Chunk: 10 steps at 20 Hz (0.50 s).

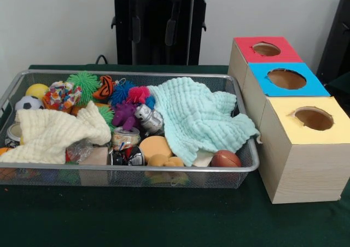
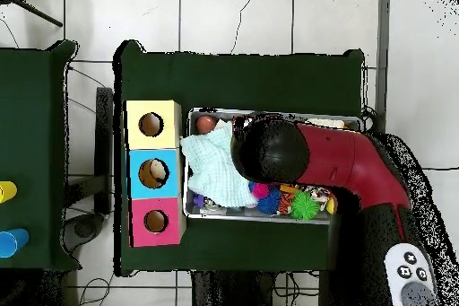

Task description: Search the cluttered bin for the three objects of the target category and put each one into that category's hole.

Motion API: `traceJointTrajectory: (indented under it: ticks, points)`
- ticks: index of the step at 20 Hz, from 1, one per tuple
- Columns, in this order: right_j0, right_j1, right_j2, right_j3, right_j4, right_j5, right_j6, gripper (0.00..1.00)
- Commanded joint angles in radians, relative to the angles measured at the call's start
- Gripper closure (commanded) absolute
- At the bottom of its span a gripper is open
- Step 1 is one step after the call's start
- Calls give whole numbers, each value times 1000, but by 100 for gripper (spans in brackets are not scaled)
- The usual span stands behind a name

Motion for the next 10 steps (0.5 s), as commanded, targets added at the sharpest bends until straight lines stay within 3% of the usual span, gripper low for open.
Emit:
traceJointTrajectory:
  ticks: [1,10]
  points:
    - [-29,37,76,-13,-68,69,-131,0]
    - [-80,76,114,-41,-87,65,-186,0]
